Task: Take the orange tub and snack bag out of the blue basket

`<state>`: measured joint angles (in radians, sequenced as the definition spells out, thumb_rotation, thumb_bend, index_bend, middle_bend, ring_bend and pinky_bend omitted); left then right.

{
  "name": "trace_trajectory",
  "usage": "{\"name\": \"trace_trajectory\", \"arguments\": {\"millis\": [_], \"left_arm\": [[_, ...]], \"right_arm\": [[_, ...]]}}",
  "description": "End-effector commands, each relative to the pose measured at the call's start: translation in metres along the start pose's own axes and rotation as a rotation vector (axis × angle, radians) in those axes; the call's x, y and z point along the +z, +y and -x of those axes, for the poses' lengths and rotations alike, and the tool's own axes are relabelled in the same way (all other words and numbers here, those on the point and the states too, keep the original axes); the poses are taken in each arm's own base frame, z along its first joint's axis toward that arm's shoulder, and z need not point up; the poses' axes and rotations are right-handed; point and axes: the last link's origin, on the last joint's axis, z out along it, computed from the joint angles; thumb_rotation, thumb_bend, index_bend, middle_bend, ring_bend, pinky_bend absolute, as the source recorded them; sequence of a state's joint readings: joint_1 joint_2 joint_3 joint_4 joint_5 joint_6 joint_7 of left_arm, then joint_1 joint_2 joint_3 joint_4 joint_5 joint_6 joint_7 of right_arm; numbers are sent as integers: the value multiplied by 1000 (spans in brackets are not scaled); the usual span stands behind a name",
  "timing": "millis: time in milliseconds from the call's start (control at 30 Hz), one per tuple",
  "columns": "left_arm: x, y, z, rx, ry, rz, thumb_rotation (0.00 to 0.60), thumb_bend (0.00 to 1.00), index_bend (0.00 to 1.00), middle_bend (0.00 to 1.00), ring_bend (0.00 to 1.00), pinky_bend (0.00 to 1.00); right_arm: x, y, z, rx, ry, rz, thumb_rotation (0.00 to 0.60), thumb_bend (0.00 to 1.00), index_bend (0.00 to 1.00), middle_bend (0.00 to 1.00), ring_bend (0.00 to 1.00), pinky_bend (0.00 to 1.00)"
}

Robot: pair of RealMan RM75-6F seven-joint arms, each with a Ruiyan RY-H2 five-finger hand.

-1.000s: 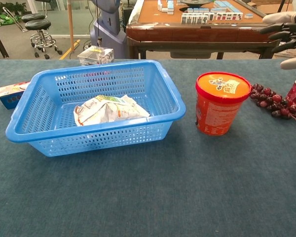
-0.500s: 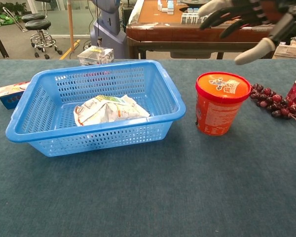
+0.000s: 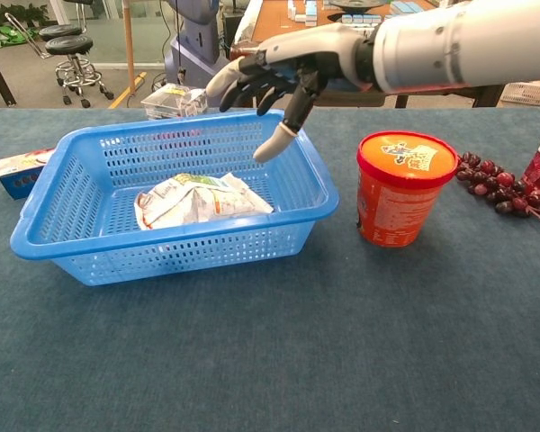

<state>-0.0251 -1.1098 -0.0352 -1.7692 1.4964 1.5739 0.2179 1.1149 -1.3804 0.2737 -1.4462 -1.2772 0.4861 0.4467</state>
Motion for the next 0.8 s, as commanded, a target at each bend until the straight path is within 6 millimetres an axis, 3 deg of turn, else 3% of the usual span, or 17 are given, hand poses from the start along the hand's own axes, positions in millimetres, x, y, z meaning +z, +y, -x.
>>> {"name": "trace_trajectory", "arguments": {"millis": [33,433,667,800], "left_arm": [[-2,-3,-1,-1,1,-10,600,288,0,0,0,0],[-8,-12,-3,3,-2,-37,600,287,0,0,0,0],[-8,-13,-3,4,-1,-39,600,287,0,0,0,0],[-8,-13,-2,4,-5,-40,600,288,0,0,0,0]], "right_arm": [[30,-5,9,6,-26,35,600,45,118,156,58,121],[79,-13,45,-66,-71,91,600,45,144,171,62,128],[95,-15,57,-126,-85,117,600,45,162,171,62,129],[100,-15,65,-158,-89,126,600,45,229,187,78,149]]}}
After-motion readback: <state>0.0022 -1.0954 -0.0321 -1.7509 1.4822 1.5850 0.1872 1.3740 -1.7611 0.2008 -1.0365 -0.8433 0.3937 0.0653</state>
